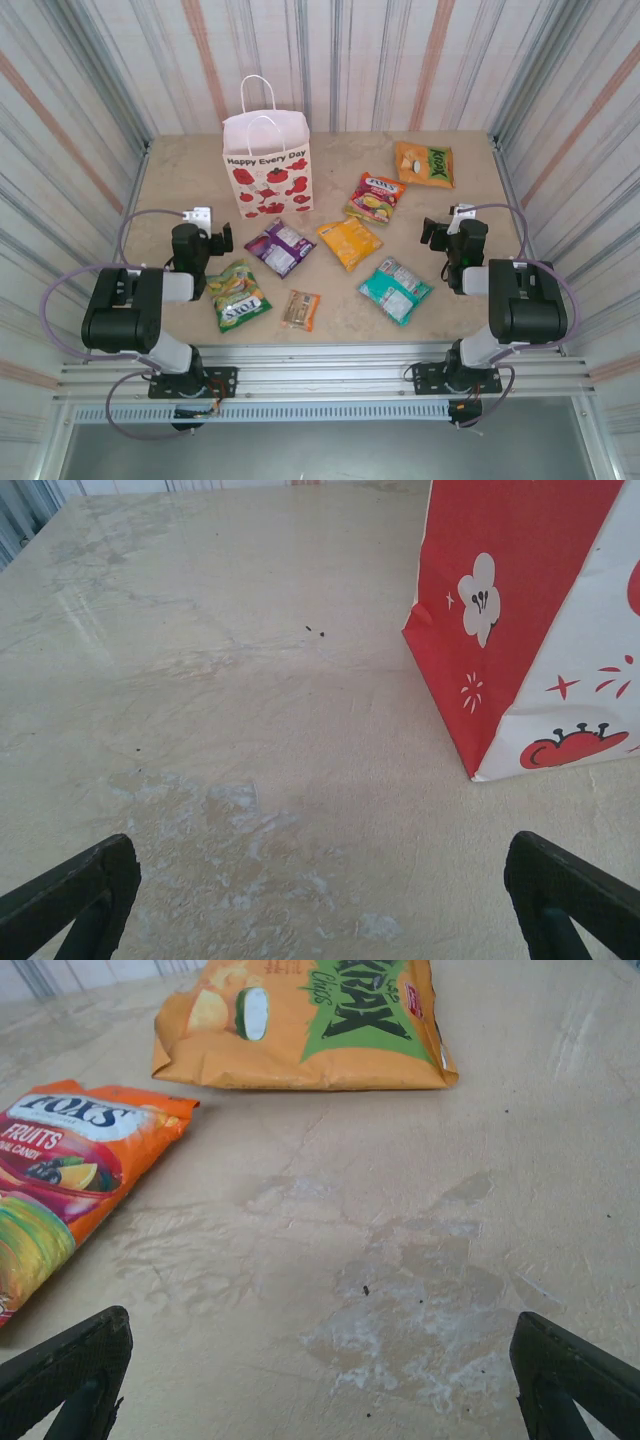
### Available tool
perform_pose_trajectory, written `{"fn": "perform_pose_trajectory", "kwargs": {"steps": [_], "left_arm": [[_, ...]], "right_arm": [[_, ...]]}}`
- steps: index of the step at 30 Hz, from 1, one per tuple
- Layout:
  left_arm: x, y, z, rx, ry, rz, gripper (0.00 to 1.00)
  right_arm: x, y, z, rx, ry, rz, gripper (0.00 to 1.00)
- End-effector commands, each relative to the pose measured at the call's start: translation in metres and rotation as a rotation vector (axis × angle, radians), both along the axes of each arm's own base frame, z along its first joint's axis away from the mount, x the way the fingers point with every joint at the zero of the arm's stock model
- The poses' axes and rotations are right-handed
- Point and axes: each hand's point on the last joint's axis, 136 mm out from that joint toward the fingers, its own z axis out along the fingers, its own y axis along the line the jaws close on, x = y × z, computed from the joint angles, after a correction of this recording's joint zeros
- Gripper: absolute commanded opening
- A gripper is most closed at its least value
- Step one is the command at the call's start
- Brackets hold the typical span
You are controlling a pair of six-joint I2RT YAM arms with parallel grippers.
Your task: Place the snacks into the paper bag
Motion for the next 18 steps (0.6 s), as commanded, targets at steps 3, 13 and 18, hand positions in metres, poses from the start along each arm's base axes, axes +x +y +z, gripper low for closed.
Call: {"fn": "perform_pose_trajectory", "kwargs": {"steps": [3, 13, 18], "left_arm": [[0.0038, -0.001, 0.0093, 0.018, -0.025, -0.006, 0.99], [0.0041, -0.0013, 0.0087, 0.007, -0.019, -0.014, 0.99], [0.004, -0.0011, 0.0083, 0.005, -0.017, -0.015, 0.99]], "right_arm": [[0.0037, -0.0003, 0.0056, -0.033, -0.019, 0.005, 0.99], [0.0037, -0.0008, 0.0057, -0.032, -0.019, 0.003, 0.99], [0.0037, -0.0002, 0.0056, -0.033, -0.018, 0.006, 0.99]]}}
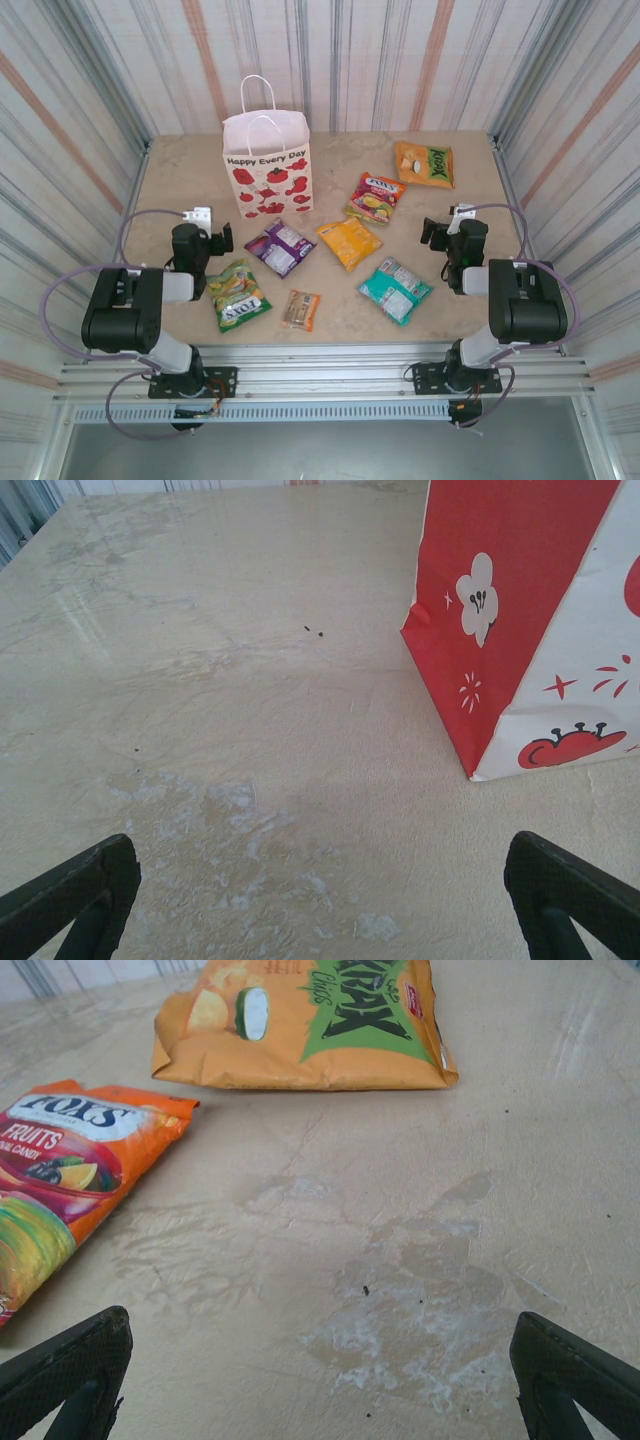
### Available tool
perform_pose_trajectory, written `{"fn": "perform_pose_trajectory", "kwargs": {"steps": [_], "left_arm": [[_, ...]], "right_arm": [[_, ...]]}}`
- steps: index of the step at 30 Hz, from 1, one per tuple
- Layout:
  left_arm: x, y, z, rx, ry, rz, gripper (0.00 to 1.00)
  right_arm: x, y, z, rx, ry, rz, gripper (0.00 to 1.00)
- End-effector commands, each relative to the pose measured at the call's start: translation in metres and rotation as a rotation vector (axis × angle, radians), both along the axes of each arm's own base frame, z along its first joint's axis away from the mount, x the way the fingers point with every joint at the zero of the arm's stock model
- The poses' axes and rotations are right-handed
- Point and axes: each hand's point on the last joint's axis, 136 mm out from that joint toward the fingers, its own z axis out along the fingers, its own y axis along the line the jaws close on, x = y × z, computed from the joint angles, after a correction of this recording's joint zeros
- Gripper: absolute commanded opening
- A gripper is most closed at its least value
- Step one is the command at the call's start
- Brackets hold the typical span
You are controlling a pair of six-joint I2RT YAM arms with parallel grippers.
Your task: Place the snacks into the paper bag
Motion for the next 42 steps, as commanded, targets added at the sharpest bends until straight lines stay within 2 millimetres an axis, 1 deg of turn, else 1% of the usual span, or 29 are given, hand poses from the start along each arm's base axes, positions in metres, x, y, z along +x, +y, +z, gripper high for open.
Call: {"fn": "perform_pose_trajectory", "kwargs": {"steps": [1, 3, 4, 6, 8, 10, 11, 14, 17, 19, 20, 22, 23, 25, 27, 29, 31, 32, 33, 35, 39, 42], "left_arm": [[0.004, -0.001, 0.009, 0.007, -0.02, -0.016, 0.99], [0.004, 0.001, 0.01, 0.009, -0.026, 0.0, 0.98], [0.004, 0.005, 0.014, 0.018, -0.032, 0.029, 0.97], [0.004, 0.005, 0.024, 0.026, -0.013, 0.039, 0.96], [0.001, 0.008, 0.04, 0.024, 0.03, 0.066, 0.96], [-0.005, 0.006, 0.059, 0.006, 0.043, 0.065, 0.92], [-0.009, 0.003, 0.069, -0.008, 0.05, 0.058, 0.91], [-0.023, -0.001, 0.1, -0.057, 0.079, 0.07, 0.87], [-0.039, -0.013, 0.131, -0.117, 0.144, 0.042, 0.84], [-0.05, -0.022, 0.148, -0.149, 0.201, 0.02, 0.82], [-0.055, -0.027, 0.153, -0.165, 0.225, 0.004, 0.81], [-0.064, -0.04, 0.165, -0.21, 0.272, -0.041, 0.8], [-0.068, -0.047, 0.167, -0.232, 0.294, -0.066, 0.8], [-0.077, -0.062, 0.17, -0.279, 0.346, -0.13, 0.78], [-0.084, -0.069, 0.171, -0.315, 0.387, -0.15, 0.76], [-0.09, -0.079, 0.171, -0.366, 0.413, -0.176, 0.75], [-0.094, -0.09, 0.173, -0.419, 0.423, -0.222, 0.75], [-0.096, -0.095, 0.174, -0.439, 0.424, -0.242, 0.75], [-0.097, -0.101, 0.175, -0.463, 0.422, -0.276, 0.75], [-0.097, -0.108, 0.174, -0.5, 0.412, -0.304, 0.75], [-0.098, -0.114, 0.17, -0.536, 0.415, -0.331, 0.73], [-0.097, -0.113, 0.166, -0.527, 0.424, -0.325, 0.73]], "right_arm": [[0.004, -0.001, 0.006, -0.031, -0.018, 0.004, 0.99], [0.003, -0.001, 0.006, -0.025, -0.02, 0.007, 0.99], [0.003, -0.001, 0.006, -0.025, -0.024, 0.009, 0.99], [0.004, -0.002, 0.013, -0.025, -0.026, -0.001, 0.99], [0.003, -0.004, 0.025, -0.014, 0.022, -0.01, 0.99], [0.002, -0.006, 0.04, 0.021, 0.075, -0.03, 0.99], [0.002, -0.006, 0.049, 0.037, 0.089, -0.029, 0.99], [-0.005, -0.001, 0.069, 0.07, 0.162, -0.009, 0.99], [-0.015, 0.006, 0.087, 0.138, 0.263, -0.007, 0.99], [-0.022, 0.018, 0.096, 0.213, 0.348, 0.023, 0.99], [-0.025, 0.027, 0.099, 0.251, 0.387, 0.048, 0.99], [-0.034, 0.057, 0.103, 0.361, 0.483, 0.177, 0.99], [-0.038, 0.071, 0.104, 0.401, 0.525, 0.229, 0.99], [-0.041, 0.093, 0.1, 0.442, 0.61, 0.272, 0.99], [-0.037, 0.107, 0.093, 0.443, 0.65, 0.274, 0.99], [-0.026, 0.117, 0.088, 0.464, 0.643, 0.275, 1.0], [-0.01, 0.125, 0.082, 0.509, 0.622, 0.281, 0.95], [-0.002, 0.127, 0.08, 0.535, 0.614, 0.275, 0.92], [0.006, 0.129, 0.075, 0.56, 0.615, 0.266, 0.86], [0.018, 0.13, 0.062, 0.578, 0.638, 0.242, 0.78], [0.036, 0.125, 0.034, 0.554, 0.665, 0.197, 0.67], [0.048, 0.122, 0.019, 0.57, 0.672, 0.18, 0.61]]}}
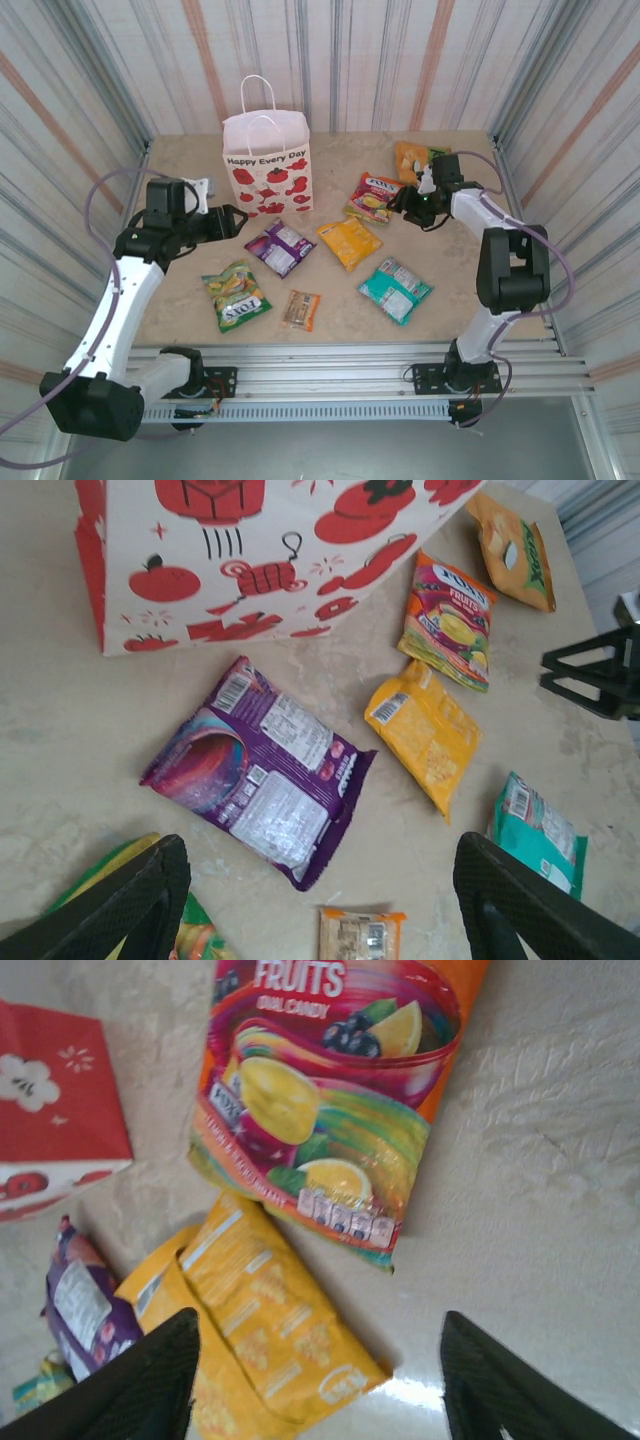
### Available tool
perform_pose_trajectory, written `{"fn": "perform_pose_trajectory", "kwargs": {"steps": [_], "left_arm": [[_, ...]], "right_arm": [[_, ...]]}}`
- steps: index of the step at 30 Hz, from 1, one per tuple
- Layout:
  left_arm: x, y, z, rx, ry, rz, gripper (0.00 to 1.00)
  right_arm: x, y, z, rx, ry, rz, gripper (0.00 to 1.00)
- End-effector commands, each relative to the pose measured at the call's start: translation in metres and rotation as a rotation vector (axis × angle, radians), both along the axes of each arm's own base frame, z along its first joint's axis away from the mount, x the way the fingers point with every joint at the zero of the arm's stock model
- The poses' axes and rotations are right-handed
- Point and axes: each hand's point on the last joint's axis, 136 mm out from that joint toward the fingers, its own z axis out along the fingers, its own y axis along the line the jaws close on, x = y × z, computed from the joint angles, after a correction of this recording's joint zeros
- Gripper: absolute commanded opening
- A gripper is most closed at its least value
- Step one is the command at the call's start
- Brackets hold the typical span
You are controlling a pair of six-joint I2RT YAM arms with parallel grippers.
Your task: Place the snacks into the paper bag
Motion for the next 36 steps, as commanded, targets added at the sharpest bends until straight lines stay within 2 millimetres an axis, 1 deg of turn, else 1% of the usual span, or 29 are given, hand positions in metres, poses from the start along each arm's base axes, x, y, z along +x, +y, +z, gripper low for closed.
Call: {"fn": "perform_pose_trajectory", "kwargs": {"steps": [1, 8, 13, 18, 21, 22, 23, 25, 26, 29, 30, 33, 36], "left_arm": [[-0.003, -0.009, 0.005, -0.043, -0.005, -0.031, 0.73], [0.004, -0.01, 0.002, -0.032, 0.008, -0.034, 0.73], [0.008, -0.007, 0.002, -0.021, 0.006, -0.017, 0.73], [0.011, -0.006, 0.002, -0.013, 0.01, -0.014, 0.73], [0.013, -0.005, 0.0, -0.008, 0.012, -0.006, 0.73], [0.013, -0.005, 0.0, -0.006, 0.014, -0.004, 0.73], [0.014, -0.004, 0.0, -0.003, 0.014, -0.001, 0.72], [0.015, -0.004, 0.0, 0.001, 0.014, 0.003, 0.72], [0.015, -0.004, 0.001, 0.002, 0.011, 0.0, 0.72], [0.014, -0.005, 0.001, 0.006, 0.007, -0.006, 0.71], [0.014, -0.005, 0.001, 0.008, 0.006, -0.008, 0.71], [0.014, -0.007, 0.004, 0.014, -0.014, -0.018, 0.7], [0.015, -0.013, 0.009, 0.012, -0.071, -0.046, 0.69]], "right_arm": [[0.024, -0.002, -0.001, 0.032, -0.028, -0.044, 0.6], [0.047, -0.001, -0.032, 0.05, -0.001, -0.067, 0.59], [0.062, -0.001, -0.046, 0.085, 0.001, -0.075, 0.57], [0.074, 0.006, -0.052, 0.132, -0.007, -0.067, 0.52], [0.078, 0.008, -0.058, 0.148, -0.004, -0.065, 0.48], [0.079, 0.009, -0.06, 0.154, -0.007, -0.065, 0.46], [0.08, 0.009, -0.061, 0.158, -0.009, -0.065, 0.41], [0.082, 0.012, -0.058, 0.17, -0.027, -0.05, 0.29], [0.082, 0.013, -0.054, 0.171, -0.045, -0.039, 0.21], [0.08, 0.014, -0.038, 0.152, -0.097, -0.005, 0.02], [0.079, 0.014, -0.033, 0.151, -0.112, 0.006, 0.0], [0.073, 0.015, -0.012, 0.138, -0.172, 0.046, 0.0], [0.067, 0.017, 0.006, 0.127, -0.223, 0.086, 0.0]]}}
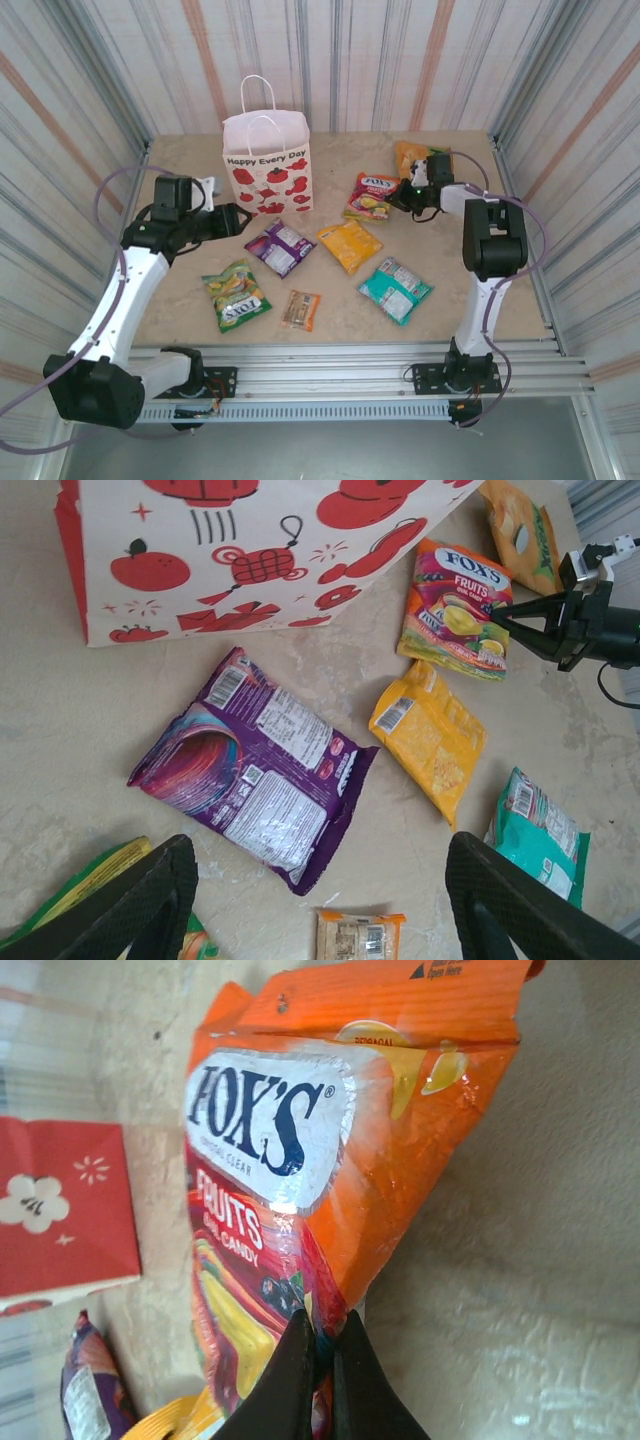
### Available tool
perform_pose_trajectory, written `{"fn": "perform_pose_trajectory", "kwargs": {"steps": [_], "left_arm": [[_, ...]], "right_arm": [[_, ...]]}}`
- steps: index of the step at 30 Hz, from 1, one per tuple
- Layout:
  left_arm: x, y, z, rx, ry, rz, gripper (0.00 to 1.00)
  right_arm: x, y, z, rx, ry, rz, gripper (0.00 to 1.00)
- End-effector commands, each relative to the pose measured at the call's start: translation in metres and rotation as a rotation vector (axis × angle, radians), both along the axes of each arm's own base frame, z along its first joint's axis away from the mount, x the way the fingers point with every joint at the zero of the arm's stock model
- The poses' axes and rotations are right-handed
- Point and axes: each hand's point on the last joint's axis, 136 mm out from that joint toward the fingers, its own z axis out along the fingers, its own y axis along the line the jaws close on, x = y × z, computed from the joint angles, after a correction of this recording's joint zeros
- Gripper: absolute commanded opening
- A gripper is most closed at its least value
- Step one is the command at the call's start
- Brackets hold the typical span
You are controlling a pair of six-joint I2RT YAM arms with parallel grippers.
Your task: Place the snacks into the paper bag
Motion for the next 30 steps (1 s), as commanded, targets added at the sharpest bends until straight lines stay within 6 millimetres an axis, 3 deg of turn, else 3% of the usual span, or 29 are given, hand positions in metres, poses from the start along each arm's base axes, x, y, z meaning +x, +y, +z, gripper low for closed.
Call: {"fn": "perform_pose_trajectory", "kwargs": {"steps": [1, 8, 14, 22, 30], "left_arm": [[0.003, -0.007, 0.019, -0.002, -0.114, -0.04, 0.69], [0.001, -0.035, 0.027, -0.084, -0.226, -0.144, 0.65], [-0.005, -0.059, 0.033, -0.094, -0.348, -0.227, 0.64], [-0.013, -0.092, 0.055, -0.169, -0.488, -0.376, 0.6], [-0.021, -0.129, 0.081, -0.221, -0.594, -0.577, 0.69]], "right_arm": [[-0.005, 0.006, 0.046, -0.017, -0.142, 0.08, 0.0], [-0.023, 0.006, 0.094, -0.077, -0.339, 0.165, 0.0], [-0.045, 0.018, 0.152, -0.072, -0.534, 0.294, 0.0], [-0.101, 0.044, 0.247, 0.045, -0.847, 0.45, 0.0], [-0.156, 0.085, 0.301, 0.21, -0.962, 0.612, 0.0]]}}
